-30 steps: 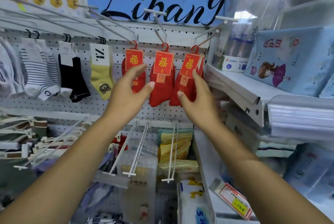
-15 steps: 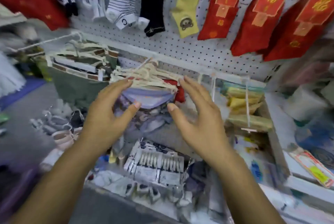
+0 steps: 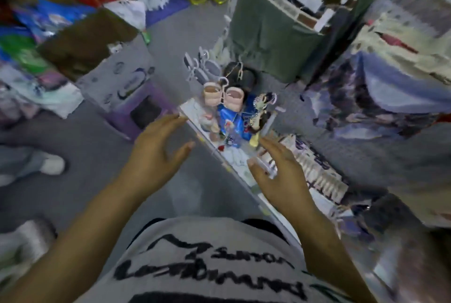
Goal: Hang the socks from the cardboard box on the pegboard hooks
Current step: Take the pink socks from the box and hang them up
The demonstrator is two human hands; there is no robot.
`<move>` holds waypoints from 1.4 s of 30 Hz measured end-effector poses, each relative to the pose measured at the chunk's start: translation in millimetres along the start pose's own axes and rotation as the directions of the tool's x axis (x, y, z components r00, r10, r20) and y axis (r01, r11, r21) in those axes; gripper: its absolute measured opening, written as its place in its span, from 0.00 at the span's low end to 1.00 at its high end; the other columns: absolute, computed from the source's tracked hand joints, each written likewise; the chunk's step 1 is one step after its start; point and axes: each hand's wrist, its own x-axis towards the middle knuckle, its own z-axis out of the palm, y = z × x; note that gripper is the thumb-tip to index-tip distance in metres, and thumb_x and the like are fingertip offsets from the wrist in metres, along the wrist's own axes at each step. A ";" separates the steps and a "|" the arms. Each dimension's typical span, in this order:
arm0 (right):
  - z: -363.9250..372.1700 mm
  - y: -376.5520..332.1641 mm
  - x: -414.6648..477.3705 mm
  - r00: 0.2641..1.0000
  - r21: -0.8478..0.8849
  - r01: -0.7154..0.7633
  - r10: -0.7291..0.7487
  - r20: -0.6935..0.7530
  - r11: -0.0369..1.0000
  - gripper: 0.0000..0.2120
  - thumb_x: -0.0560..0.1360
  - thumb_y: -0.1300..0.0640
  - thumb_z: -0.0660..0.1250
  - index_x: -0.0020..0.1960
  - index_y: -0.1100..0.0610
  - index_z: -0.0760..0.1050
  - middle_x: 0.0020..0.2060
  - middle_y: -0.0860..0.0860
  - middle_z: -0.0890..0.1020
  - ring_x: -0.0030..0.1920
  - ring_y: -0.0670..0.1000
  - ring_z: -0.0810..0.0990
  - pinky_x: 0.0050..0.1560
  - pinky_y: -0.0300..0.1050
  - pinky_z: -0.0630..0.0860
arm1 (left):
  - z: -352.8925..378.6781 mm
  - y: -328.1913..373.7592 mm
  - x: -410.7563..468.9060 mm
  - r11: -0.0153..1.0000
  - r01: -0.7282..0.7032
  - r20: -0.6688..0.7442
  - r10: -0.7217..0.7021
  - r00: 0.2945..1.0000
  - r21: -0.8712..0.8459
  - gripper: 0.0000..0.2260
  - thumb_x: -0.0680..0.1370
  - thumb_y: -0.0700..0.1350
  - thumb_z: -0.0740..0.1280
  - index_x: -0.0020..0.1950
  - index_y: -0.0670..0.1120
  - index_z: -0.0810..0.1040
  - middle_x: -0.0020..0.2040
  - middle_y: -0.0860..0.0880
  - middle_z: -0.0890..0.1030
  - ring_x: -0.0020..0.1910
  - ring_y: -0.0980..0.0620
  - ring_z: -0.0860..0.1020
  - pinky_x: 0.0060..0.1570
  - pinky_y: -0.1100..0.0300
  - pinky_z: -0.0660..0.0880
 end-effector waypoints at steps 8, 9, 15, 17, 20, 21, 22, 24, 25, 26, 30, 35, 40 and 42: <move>66.2 -43.0 104.5 0.985 0.014 0.058 -0.060 0.162 0.998 0.28 0.76 0.49 0.72 0.74 0.48 0.69 0.66 0.41 0.76 0.65 0.44 0.73 0.64 0.41 0.71 | -46.1 -92.3 3.8 0.935 0.350 -0.081 -0.345 0.935 0.050 0.24 0.78 0.50 0.72 0.73 0.44 0.74 0.74 0.44 0.74 0.74 0.42 0.70 0.73 0.43 0.67; 73.1 -47.4 122.5 0.979 0.025 0.079 -0.083 0.187 0.997 0.29 0.76 0.48 0.72 0.74 0.45 0.67 0.63 0.34 0.74 0.62 0.37 0.71 0.61 0.35 0.70 | -49.1 -101.9 10.3 0.922 0.384 -0.094 -0.378 0.921 0.046 0.25 0.78 0.50 0.72 0.73 0.45 0.74 0.74 0.44 0.73 0.75 0.43 0.69 0.73 0.43 0.66; 117.3 -82.9 246.3 0.903 -0.030 0.165 -0.138 0.407 0.986 0.35 0.76 0.46 0.71 0.78 0.51 0.62 0.71 0.45 0.70 0.63 0.35 0.69 0.62 0.35 0.64 | -58.2 -157.6 73.4 0.851 0.525 -0.174 -0.514 0.840 0.025 0.24 0.80 0.50 0.70 0.74 0.44 0.73 0.76 0.44 0.72 0.76 0.43 0.68 0.74 0.42 0.65; 129.5 -101.0 288.9 0.873 -0.083 0.235 -0.173 0.457 0.969 0.35 0.77 0.46 0.71 0.79 0.53 0.61 0.75 0.50 0.68 0.73 0.48 0.67 0.68 0.39 0.63 | -60.8 -173.6 99.0 0.826 0.563 -0.202 -0.548 0.812 0.020 0.24 0.80 0.50 0.70 0.75 0.44 0.72 0.76 0.43 0.71 0.76 0.42 0.68 0.74 0.44 0.65; 148.4 -133.2 348.1 0.813 -0.119 0.342 -0.230 0.536 0.932 0.34 0.77 0.46 0.70 0.78 0.55 0.62 0.73 0.54 0.71 0.72 0.54 0.69 0.71 0.48 0.66 | -67.0 -197.6 130.1 0.789 0.614 -0.229 -0.597 0.769 0.003 0.25 0.80 0.51 0.70 0.75 0.44 0.71 0.76 0.42 0.70 0.76 0.41 0.68 0.74 0.43 0.65; 155.2 -143.4 365.3 0.793 -0.123 0.377 -0.252 0.554 0.918 0.34 0.77 0.46 0.70 0.78 0.55 0.63 0.73 0.55 0.71 0.72 0.55 0.69 0.72 0.51 0.67 | -69.5 -205.7 136.8 0.773 0.634 -0.237 -0.616 0.751 -0.002 0.25 0.80 0.51 0.70 0.75 0.44 0.71 0.76 0.41 0.70 0.76 0.40 0.67 0.74 0.43 0.65; 162.1 -153.0 381.2 0.776 -0.127 0.412 -0.274 0.568 0.902 0.33 0.77 0.46 0.70 0.77 0.56 0.63 0.73 0.55 0.71 0.73 0.55 0.68 0.73 0.52 0.66 | -72.2 -214.1 142.3 0.756 0.655 -0.240 -0.638 0.731 -0.014 0.25 0.80 0.51 0.70 0.75 0.44 0.71 0.76 0.41 0.70 0.75 0.40 0.67 0.74 0.42 0.65; 175.2 -170.3 409.0 0.753 -0.135 0.456 -0.301 0.586 0.880 0.32 0.77 0.47 0.70 0.77 0.57 0.65 0.73 0.55 0.71 0.73 0.55 0.68 0.73 0.46 0.63 | -78.0 -230.0 149.9 0.712 0.699 -0.233 -0.691 0.684 -0.059 0.26 0.80 0.52 0.70 0.76 0.45 0.70 0.77 0.42 0.69 0.76 0.41 0.66 0.74 0.42 0.64; 182.2 -178.7 421.1 0.744 -0.131 0.464 -0.305 0.594 0.876 0.31 0.77 0.48 0.70 0.76 0.57 0.66 0.73 0.55 0.71 0.73 0.55 0.69 0.72 0.44 0.63 | -81.6 -238.1 152.2 0.686 0.722 -0.228 -0.719 0.656 -0.089 0.26 0.80 0.52 0.70 0.76 0.46 0.70 0.78 0.42 0.68 0.77 0.41 0.66 0.74 0.42 0.64; 189.9 -187.9 432.7 0.736 -0.124 0.470 -0.311 0.602 0.874 0.30 0.77 0.48 0.71 0.75 0.57 0.67 0.72 0.55 0.72 0.72 0.55 0.70 0.70 0.43 0.64 | -85.5 -247.1 154.5 0.661 0.741 -0.225 -0.745 0.628 -0.118 0.27 0.80 0.53 0.70 0.76 0.46 0.69 0.78 0.43 0.68 0.77 0.42 0.65 0.75 0.43 0.64; 230.5 -222.0 476.9 0.715 -0.110 0.500 -0.338 0.611 0.859 0.26 0.77 0.51 0.71 0.72 0.58 0.71 0.69 0.56 0.75 0.68 0.55 0.73 0.64 0.37 0.63 | -103.5 -291.7 171.1 0.573 0.791 -0.202 -0.818 0.539 -0.214 0.28 0.80 0.52 0.70 0.77 0.43 0.68 0.78 0.43 0.68 0.77 0.43 0.65 0.75 0.49 0.63; 291.4 -263.6 526.8 0.744 -0.116 0.429 -0.278 0.608 0.896 0.25 0.77 0.50 0.71 0.71 0.58 0.73 0.68 0.56 0.76 0.67 0.54 0.74 0.63 0.36 0.64 | -142.9 -365.9 205.7 0.516 0.820 -0.107 -0.856 0.506 -0.247 0.29 0.80 0.52 0.69 0.77 0.40 0.66 0.76 0.40 0.69 0.74 0.42 0.68 0.71 0.55 0.63; 365.3 -300.6 579.0 0.808 -0.174 0.298 -0.151 0.569 0.938 0.24 0.77 0.50 0.72 0.69 0.58 0.74 0.65 0.55 0.80 0.64 0.55 0.77 0.58 0.36 0.67 | -182.8 -459.6 249.1 0.465 0.851 0.026 -0.874 0.485 -0.243 0.33 0.80 0.55 0.68 0.79 0.40 0.62 0.76 0.39 0.69 0.73 0.40 0.71 0.70 0.48 0.69; 394.8 -307.0 600.3 0.809 -0.229 0.272 -0.093 0.581 0.935 0.24 0.77 0.51 0.72 0.69 0.60 0.73 0.64 0.56 0.80 0.63 0.57 0.78 0.56 0.37 0.68 | -187.2 -490.4 268.7 0.404 0.874 0.091 -0.893 0.441 -0.271 0.34 0.80 0.57 0.68 0.78 0.39 0.62 0.74 0.38 0.71 0.70 0.39 0.73 0.66 0.50 0.72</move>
